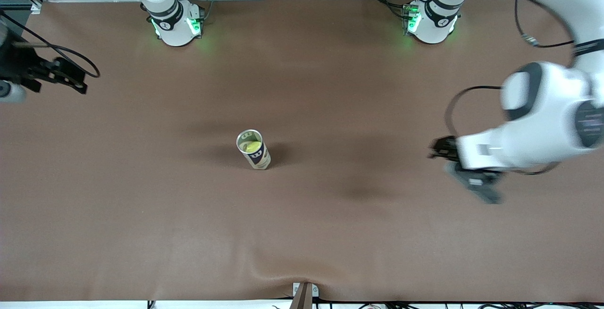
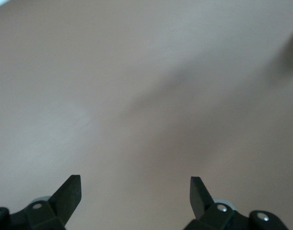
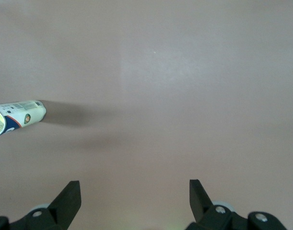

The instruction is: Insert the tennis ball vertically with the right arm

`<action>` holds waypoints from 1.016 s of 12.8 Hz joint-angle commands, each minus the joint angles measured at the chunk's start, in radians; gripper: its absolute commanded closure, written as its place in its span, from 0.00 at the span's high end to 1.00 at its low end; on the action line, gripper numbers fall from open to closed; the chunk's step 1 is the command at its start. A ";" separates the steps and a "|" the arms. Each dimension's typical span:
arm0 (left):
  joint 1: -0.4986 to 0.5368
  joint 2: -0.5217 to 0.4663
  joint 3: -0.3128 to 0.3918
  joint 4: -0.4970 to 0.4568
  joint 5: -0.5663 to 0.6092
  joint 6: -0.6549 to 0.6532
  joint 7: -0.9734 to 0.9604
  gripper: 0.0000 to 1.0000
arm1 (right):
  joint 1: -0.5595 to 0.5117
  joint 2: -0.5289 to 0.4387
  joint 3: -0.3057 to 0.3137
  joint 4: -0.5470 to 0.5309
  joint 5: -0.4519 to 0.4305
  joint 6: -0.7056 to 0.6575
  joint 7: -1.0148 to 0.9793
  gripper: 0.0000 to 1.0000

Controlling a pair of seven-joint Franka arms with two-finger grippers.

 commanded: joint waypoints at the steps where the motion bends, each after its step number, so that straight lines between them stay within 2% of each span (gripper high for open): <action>1: 0.117 -0.089 -0.015 -0.008 0.016 -0.092 -0.136 1.00 | 0.006 0.013 -0.003 0.001 -0.003 0.026 -0.001 1.00; 3: 0.145 -0.130 -0.012 -0.007 0.017 -0.196 -0.250 1.00 | -0.001 0.013 -0.008 0.003 -0.006 0.034 -0.001 1.00; 6: 0.156 -0.207 0.005 -0.007 0.024 -0.257 -0.337 1.00 | -0.004 0.010 -0.010 0.004 -0.006 0.038 0.000 1.00; 8: 0.154 -0.262 -0.008 -0.007 0.080 -0.297 -0.383 1.00 | -0.011 0.004 -0.011 0.003 -0.004 0.069 -0.001 1.00; 11: 0.142 -0.311 -0.012 -0.001 0.074 -0.392 -0.481 1.00 | -0.016 0.001 -0.011 0.001 -0.004 0.077 -0.001 1.00; 12: 0.112 -0.342 -0.001 0.012 0.074 -0.406 -0.492 1.00 | -0.016 -0.004 -0.010 0.001 -0.004 0.084 -0.001 1.00; 13: 0.048 -0.342 0.039 0.019 0.077 -0.438 -0.506 1.00 | -0.014 -0.005 -0.010 0.001 -0.003 0.085 -0.001 1.00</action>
